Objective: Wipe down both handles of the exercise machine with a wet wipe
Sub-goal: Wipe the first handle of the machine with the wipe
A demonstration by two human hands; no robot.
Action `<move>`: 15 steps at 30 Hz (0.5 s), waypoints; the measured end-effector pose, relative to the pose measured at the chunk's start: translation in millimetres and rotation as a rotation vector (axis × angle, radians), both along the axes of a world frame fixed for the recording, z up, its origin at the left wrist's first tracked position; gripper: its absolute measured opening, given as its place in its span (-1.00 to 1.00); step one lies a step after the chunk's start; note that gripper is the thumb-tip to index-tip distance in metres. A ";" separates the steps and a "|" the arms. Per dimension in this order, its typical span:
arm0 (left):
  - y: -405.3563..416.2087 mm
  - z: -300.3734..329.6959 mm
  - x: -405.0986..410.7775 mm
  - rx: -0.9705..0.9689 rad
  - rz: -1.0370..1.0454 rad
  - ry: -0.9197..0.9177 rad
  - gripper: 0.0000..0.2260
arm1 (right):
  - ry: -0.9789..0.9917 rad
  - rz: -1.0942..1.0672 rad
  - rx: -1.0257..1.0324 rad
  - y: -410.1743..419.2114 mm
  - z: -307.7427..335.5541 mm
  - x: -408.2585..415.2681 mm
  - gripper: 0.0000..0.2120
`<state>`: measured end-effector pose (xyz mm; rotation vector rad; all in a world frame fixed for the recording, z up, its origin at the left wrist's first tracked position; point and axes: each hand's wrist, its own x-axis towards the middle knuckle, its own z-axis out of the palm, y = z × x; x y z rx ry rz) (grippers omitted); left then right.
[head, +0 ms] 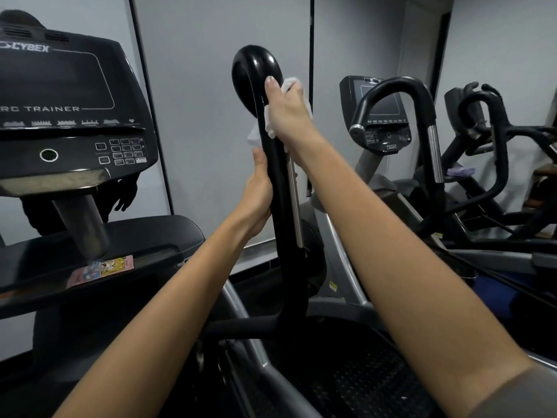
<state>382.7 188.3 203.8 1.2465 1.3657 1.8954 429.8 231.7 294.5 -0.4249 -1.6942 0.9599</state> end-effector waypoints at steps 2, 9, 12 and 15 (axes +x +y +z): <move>0.5 0.4 0.0 -0.013 -0.022 -0.001 -0.40 | -0.011 -0.105 0.108 -1.8 -5.8 -7.9 -0.72; -2.2 1.9 1.0 0.025 -0.094 -0.119 -0.42 | -0.076 -0.283 0.267 -13.3 -31.6 -1.6 -0.57; -7.1 -3.1 -0.2 0.005 -0.116 -0.132 -0.48 | -0.104 -0.351 0.292 -17.8 -54.1 0.4 -0.52; -8.5 -17.7 -0.7 -0.036 -0.187 -0.160 -0.48 | -0.117 -0.402 0.289 -27.0 -92.1 8.2 -0.49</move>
